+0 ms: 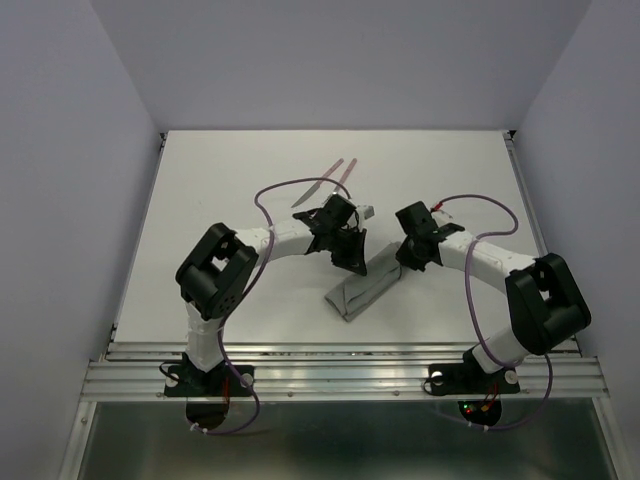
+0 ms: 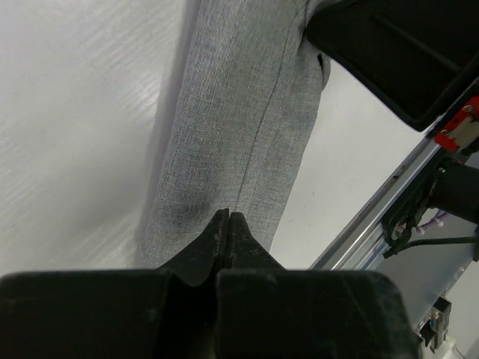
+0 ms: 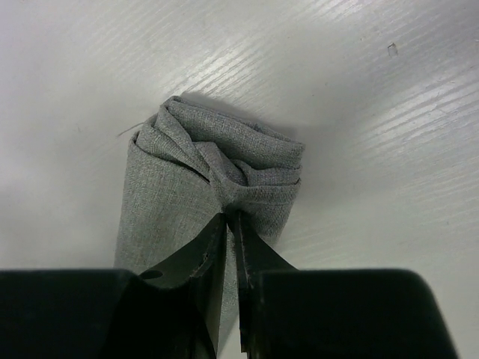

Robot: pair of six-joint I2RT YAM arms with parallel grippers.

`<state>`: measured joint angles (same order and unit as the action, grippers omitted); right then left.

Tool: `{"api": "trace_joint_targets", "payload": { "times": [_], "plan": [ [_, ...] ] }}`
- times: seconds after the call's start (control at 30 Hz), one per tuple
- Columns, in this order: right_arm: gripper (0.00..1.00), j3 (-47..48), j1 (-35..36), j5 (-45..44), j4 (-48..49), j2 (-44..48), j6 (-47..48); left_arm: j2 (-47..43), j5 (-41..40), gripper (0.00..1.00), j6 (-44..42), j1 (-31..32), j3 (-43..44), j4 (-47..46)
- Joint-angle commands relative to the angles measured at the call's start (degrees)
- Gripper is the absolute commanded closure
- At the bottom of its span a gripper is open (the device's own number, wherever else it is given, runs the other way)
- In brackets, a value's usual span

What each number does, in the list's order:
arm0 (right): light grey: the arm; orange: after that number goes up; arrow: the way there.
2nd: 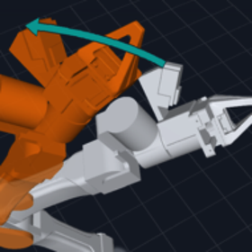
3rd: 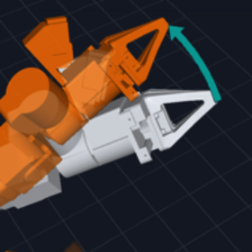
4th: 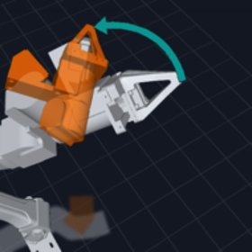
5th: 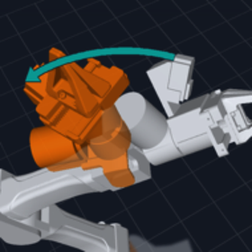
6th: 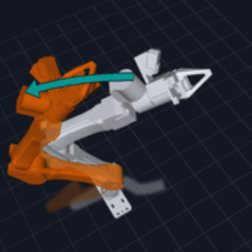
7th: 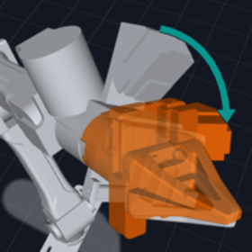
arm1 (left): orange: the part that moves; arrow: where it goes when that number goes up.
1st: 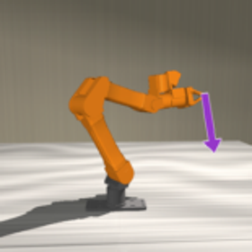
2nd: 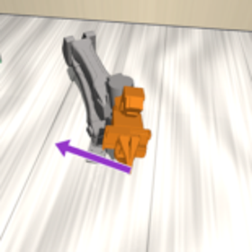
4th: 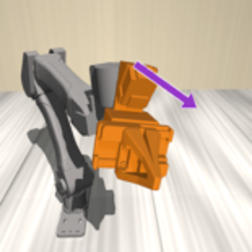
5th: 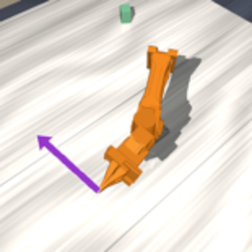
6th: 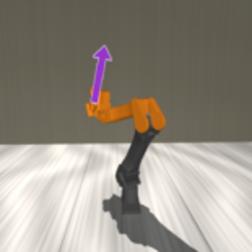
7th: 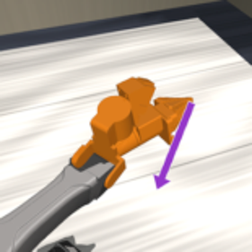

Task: Fold the napkin into a case and place the utensils inside
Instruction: Stuff the smaller-rectangle-folded napkin at the center of the board.

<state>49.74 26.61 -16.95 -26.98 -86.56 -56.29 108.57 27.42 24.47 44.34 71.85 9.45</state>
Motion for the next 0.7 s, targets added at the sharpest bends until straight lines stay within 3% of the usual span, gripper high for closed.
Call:
{"api": "trace_joint_targets", "payload": {
  "times": [0.0, 0.33, 0.67],
  "plan": [
    [0.85, 2.65, -0.33, -0.98, 1.05, -2.02, 1.1, 1.81, 2.64, 1.0, 0.23, 1.54, -1.28, -2.68],
    [0.85, 1.95, -0.33, -0.45, 2.2, -4.49, 1.62, -4.68, -0.26, 1.0, -0.39, 1.81, -0.58, 0.39],
    [0.85, 0.45, -0.33, -0.28, 2.55, -4.31, 1.01, -11.28, -3.51, 1.0, 0.67, 1.72, -9.35, 1.45]
  ]
}}
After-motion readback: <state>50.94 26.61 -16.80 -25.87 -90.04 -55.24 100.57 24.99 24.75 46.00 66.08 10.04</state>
